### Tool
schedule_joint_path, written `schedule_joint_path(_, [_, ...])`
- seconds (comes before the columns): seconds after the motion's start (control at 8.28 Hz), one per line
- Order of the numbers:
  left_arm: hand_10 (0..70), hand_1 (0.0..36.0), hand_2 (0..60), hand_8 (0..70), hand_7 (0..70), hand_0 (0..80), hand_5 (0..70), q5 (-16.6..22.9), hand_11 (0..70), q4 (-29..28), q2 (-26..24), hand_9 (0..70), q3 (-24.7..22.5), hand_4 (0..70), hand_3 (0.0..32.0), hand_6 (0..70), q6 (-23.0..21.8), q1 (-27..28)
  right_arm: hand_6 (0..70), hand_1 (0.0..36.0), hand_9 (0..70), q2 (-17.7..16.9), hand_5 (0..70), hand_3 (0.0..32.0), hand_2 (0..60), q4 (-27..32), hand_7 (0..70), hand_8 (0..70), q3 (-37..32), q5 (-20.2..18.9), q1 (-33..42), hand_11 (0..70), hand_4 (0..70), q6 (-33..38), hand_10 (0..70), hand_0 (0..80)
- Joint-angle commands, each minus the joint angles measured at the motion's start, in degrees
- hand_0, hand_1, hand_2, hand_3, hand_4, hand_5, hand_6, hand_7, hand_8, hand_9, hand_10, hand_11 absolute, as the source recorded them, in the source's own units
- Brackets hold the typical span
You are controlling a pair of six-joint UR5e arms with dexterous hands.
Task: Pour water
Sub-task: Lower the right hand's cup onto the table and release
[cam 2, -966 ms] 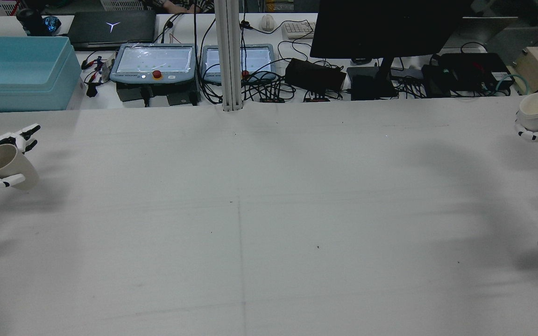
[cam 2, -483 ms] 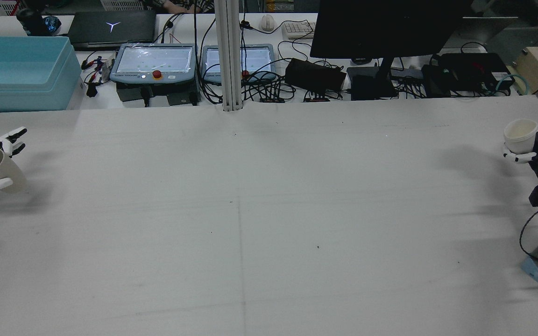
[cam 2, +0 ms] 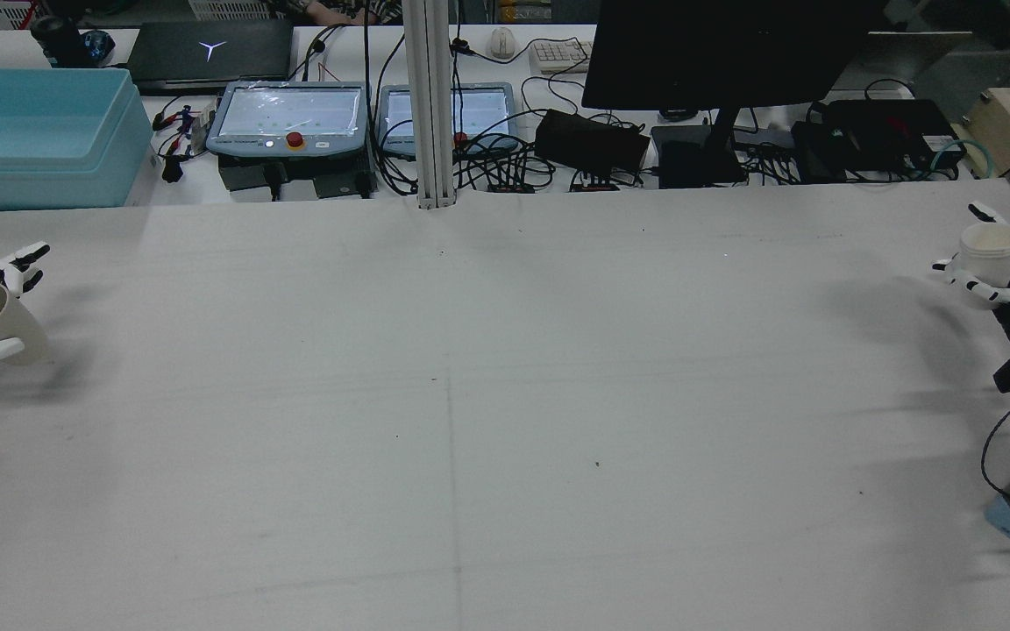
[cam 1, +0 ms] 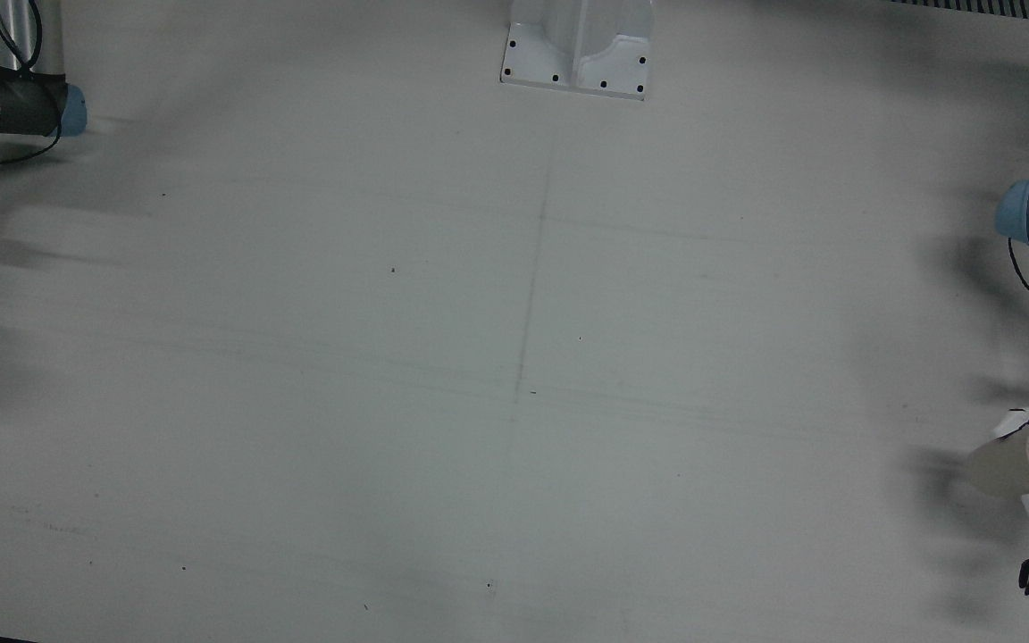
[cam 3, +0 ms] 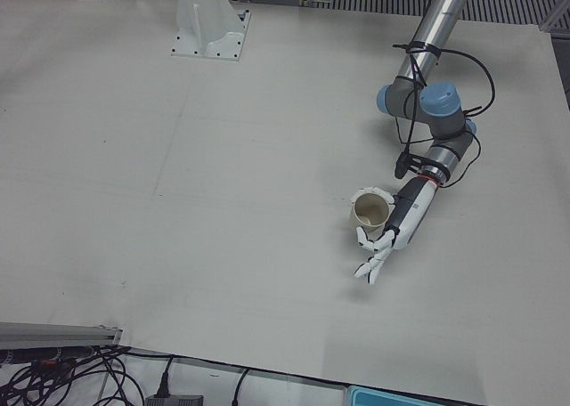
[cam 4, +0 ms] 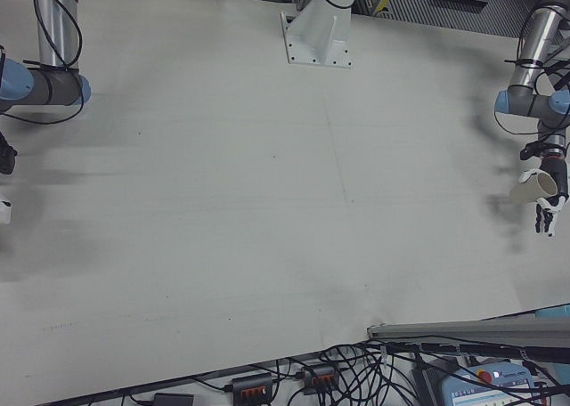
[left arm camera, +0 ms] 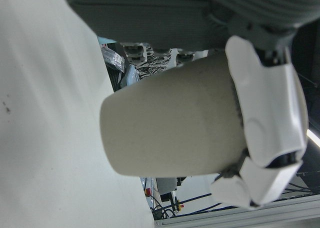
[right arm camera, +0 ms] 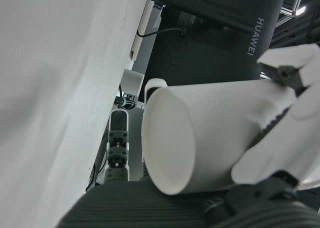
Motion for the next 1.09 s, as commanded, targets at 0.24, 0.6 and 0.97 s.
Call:
schedule_joint_path(0.24, [3.9,30.3,60.0,0.0,10.9,51.4,70.0,0.0,7.0,-2.0,0.2,1.0,2.1,51.3,0.0,5.4,1.2,0.2,0.0,0.0,0.0,-1.4,0.0,32.0,0.0,0.5,0.0,2.8,0.5,-0.2,1.5,0.0,0.0,3.6,0.0,22.6])
schedule_joint_path(0.6, [3.7,28.2,60.0,0.0,10.3,50.6,70.0,-0.1,6.6,-3.8,0.2,0.8,5.0,50.1,0.0,5.0,1.3,0.2,0.0,0.0,0.0,-1.5,0.0,32.0,0.0,0.5,0.0,3.4,0.9,-0.3,2.3,0.0,0.0,3.7,0.0,24.1])
schedule_joint_path(0.97, [1.8,19.1,35.6,0.0,8.7,49.6,70.0,-0.2,3.3,-9.0,0.3,0.3,8.6,41.9,0.0,4.3,4.6,0.3,0.0,0.0,0.0,-1.6,0.0,32.0,0.0,0.5,0.0,3.9,1.0,-0.3,3.1,0.0,0.0,3.8,0.0,26.0])
